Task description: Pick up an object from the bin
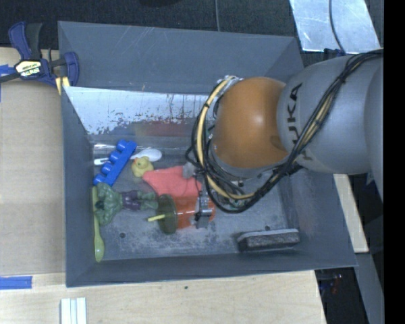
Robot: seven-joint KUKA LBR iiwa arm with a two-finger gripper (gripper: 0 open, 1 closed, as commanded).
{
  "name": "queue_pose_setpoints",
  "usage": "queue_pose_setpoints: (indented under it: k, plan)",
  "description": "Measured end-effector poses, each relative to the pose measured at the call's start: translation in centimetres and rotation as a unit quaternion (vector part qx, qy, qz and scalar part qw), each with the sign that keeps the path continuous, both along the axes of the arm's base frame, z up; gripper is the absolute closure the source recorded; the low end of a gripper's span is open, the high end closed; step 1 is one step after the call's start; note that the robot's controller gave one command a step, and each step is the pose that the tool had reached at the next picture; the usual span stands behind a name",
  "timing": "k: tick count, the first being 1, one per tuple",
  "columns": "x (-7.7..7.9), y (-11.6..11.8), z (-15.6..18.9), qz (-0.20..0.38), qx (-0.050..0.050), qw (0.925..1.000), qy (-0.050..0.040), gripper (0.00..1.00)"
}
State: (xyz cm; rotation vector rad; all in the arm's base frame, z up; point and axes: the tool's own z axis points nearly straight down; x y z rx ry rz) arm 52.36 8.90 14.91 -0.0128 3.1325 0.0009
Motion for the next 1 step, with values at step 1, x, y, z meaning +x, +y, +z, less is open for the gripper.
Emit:
queue_pose_setpoints:
  k: [1]
  plan:
    - [-0.11, 2.89, -0.62, -0.061, 0.001, 0.9981, 0.0019, 0.00]
